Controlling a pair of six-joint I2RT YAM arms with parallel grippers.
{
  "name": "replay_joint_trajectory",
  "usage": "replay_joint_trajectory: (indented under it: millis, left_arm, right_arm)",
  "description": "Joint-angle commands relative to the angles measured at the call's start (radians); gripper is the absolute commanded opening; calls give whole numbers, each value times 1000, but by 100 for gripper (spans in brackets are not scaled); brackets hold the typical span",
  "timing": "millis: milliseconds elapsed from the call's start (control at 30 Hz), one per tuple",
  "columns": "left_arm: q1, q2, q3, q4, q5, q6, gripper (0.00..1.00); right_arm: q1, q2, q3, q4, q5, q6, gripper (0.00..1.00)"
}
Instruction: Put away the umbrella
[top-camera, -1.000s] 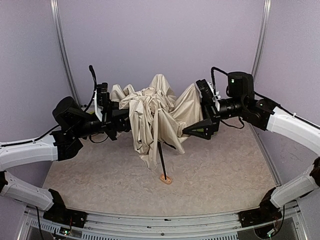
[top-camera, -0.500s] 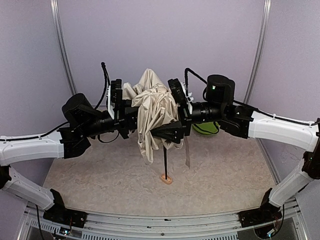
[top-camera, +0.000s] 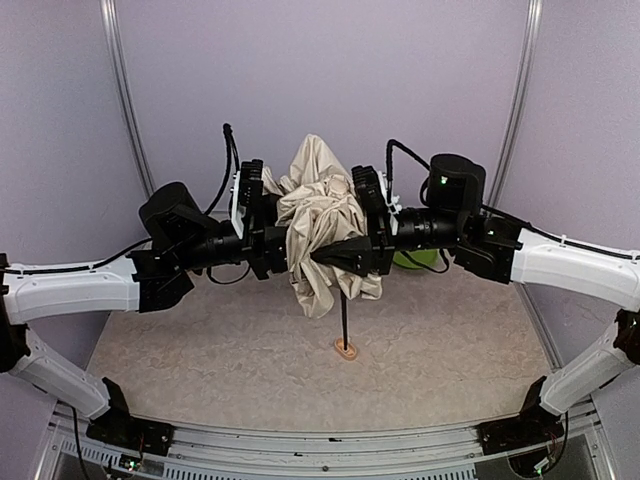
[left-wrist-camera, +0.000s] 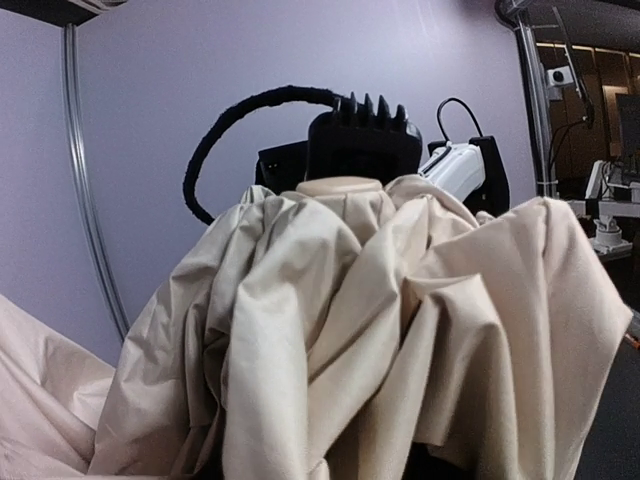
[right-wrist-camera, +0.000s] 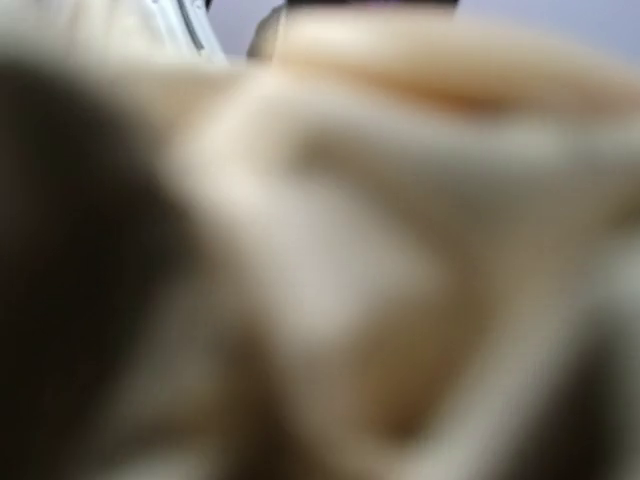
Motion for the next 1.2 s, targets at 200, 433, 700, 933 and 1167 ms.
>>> replay_joint_trajectory:
  millis: [200,433,700,933,1167]
  left_arm:
    - [13,-107,-24,-192,-38,69,97]
    - [43,-234,-32,-362,-108,150,99]
    - [58,-399,-110,-454,-296,111,99]
    - [161,-346,-248,-190,-304,-25,99]
    - [148,-95,-111,-24,-3,-6,99]
  right_arm:
    - [-55,-53,-94,-60,57,-8,42]
    - [-89,-102,-121,-49,54,-10,26]
    - [-138,-159,-157,-46,45,-2,16]
    - [-162,-173,-156,-77,-134,-48,21]
    - [-162,-160,-152,-49,-118,-24,21]
